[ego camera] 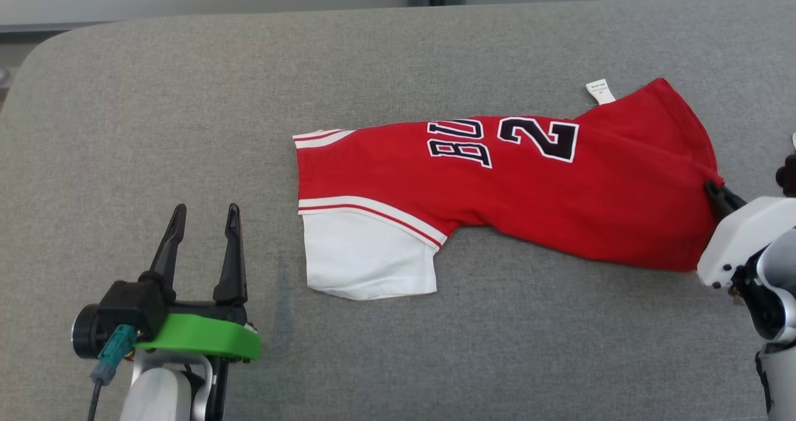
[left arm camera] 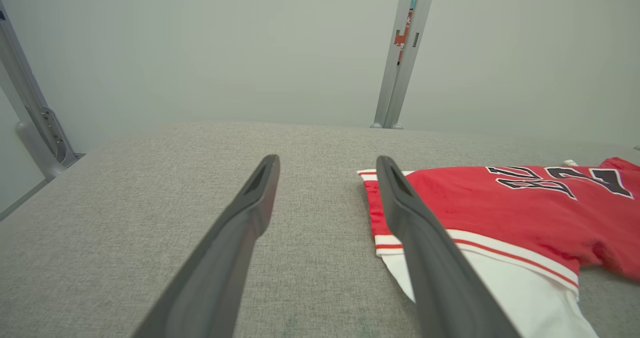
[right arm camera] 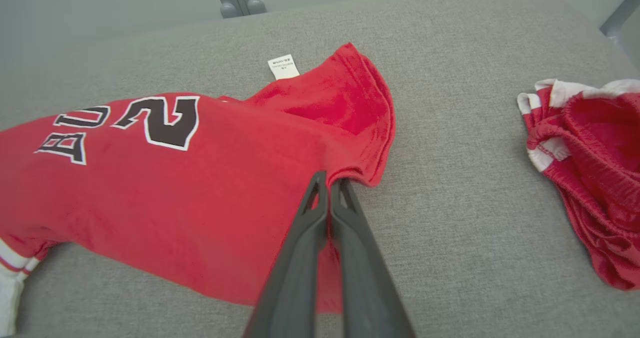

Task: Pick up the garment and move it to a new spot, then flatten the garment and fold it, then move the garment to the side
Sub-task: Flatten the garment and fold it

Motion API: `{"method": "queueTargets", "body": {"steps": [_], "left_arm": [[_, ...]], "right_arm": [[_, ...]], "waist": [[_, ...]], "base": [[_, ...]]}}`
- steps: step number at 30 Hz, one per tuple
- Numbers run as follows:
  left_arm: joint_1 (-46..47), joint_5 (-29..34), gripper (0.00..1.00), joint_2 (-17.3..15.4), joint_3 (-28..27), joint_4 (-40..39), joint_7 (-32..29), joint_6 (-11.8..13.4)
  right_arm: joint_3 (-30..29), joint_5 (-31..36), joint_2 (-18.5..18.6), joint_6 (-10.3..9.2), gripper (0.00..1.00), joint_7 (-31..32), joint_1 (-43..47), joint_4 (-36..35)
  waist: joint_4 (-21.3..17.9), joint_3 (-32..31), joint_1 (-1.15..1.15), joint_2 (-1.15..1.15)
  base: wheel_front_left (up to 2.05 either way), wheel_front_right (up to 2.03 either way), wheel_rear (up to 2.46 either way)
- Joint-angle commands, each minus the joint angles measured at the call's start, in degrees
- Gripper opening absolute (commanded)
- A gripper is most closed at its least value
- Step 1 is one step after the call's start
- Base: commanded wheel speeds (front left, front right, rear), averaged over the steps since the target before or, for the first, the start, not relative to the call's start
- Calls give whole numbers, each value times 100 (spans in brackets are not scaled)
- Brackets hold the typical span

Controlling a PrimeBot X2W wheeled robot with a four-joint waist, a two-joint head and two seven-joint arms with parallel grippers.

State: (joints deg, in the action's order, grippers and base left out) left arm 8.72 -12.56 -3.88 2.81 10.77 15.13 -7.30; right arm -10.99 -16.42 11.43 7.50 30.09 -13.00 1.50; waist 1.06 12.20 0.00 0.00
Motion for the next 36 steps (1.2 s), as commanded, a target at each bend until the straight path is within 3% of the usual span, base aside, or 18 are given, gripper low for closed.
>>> {"method": "queueTargets", "body": {"steps": [1, 12, 13, 14, 22, 27, 36], "left_arm": [[122, 27, 100, 12, 31, -19, -1, -21], [421, -7, 100, 4, 207, -18, -1, -21], [421, -11, 100, 5, 205, -15, -1, -21], [418, -10, 100, 6, 210, -9, -1, -21], [243, -6, 100, 18, 98, 34, -1, -22], [55, -1, 100, 22, -30, 57, -1, -22], [-279, 52, 100, 28, -245, 162, -1, -13]], "right_arm": [[-25, 121, 82, -3, 0, -104, -252, 238], [-254, 1250, 377, -4, 0, -1320, -1744, 2553], [-285, 1292, 375, -5, 80, -1415, -1832, 2692], [-336, 1349, 364, -5, 100, -1517, -1919, 2857], [-551, 1887, 268, -5, 100, -2524, -2051, 3227], [-666, 2047, -11, -5, 100, -3157, -1540, 2698], [109, 1756, -269, -6, 100, -3522, -165, 1361]], "waist": [[117, 187, 0, 0], [631, 632, 0, 0], [655, 635, 0, 0], [680, 631, 0, 0], [588, 270, 0, 0], [363, -179, 0, 0], [-26, -828, 0, 0]], "base": [[0, 0, 0], [0, 0, 0], [0, 0, 0], [0, 0, 0], [0, 0, 0], [0, 0, 0], [0, 0, 0]]}}
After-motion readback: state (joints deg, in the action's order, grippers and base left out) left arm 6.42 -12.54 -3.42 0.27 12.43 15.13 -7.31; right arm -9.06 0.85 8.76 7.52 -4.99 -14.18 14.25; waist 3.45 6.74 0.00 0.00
